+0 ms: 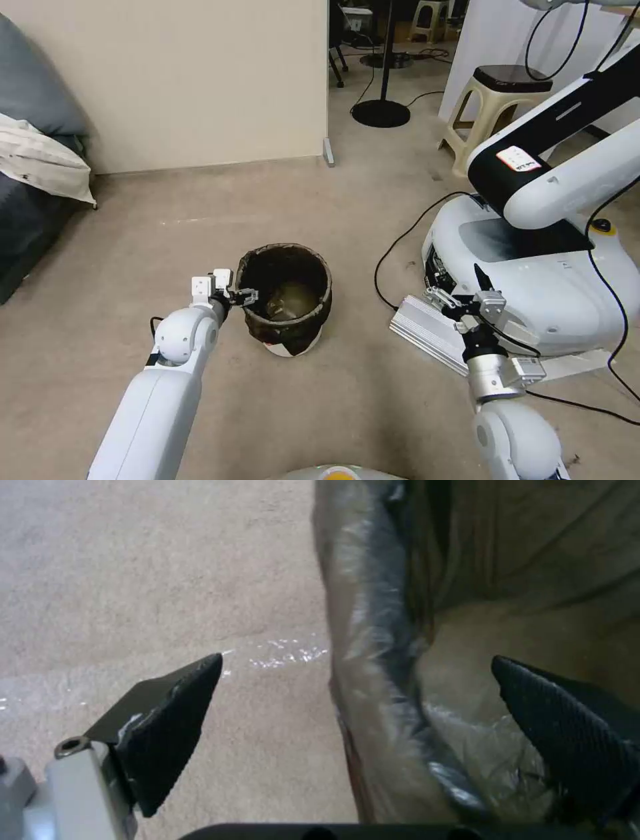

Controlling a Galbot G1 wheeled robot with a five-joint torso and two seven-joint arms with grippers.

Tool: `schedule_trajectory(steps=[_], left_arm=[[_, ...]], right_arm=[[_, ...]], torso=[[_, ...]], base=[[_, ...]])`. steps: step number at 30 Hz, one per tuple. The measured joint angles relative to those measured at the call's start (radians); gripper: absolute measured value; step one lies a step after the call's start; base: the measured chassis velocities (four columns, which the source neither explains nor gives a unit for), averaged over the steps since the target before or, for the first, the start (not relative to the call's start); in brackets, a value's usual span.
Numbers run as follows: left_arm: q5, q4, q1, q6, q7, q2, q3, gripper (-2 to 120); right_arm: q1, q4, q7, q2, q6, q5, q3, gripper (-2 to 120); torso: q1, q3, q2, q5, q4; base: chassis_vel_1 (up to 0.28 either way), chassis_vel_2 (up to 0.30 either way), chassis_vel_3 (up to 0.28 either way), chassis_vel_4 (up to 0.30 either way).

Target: Pick up the trash can from the floor.

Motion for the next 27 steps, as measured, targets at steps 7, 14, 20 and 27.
schedule_trajectory(steps=[7, 14, 20, 27], left_arm=[[0.013, -0.007, 0.007, -0.001, 0.005, -0.003, 0.021, 100], [0.021, -0.008, 0.009, -0.003, 0.004, -0.001, 0.039, 100], [0.020, 0.000, 0.011, -0.003, 0.001, 0.005, 0.047, 97], [0.020, 0.017, 0.008, -0.004, 0.000, 0.004, 0.048, 77]], right_arm=[[0.001, 0.000, 0.001, -0.007, 0.001, 0.006, 0.004, 100], [0.007, -0.001, 0.002, -0.009, 0.001, 0.009, 0.004, 100], [0.014, -0.011, 0.002, -0.009, 0.001, 0.009, 0.003, 100], [0.023, -0.023, 0.002, -0.008, 0.001, 0.009, 0.001, 100]], torso=[[0.000, 0.000, 0.000, 0.0000, 0.0000], [0.000, 0.000, 0.000, 0.0000, 0.0000], [0.000, 0.000, 0.000, 0.0000, 0.0000], [0.000, 0.000, 0.000, 0.0003, 0.0003]], base=[[0.000, 0.000, 0.000, 0.000], [0.000, 0.000, 0.000, 0.000], [0.000, 0.000, 0.000, 0.000], [0.000, 0.000, 0.000, 0.000]])
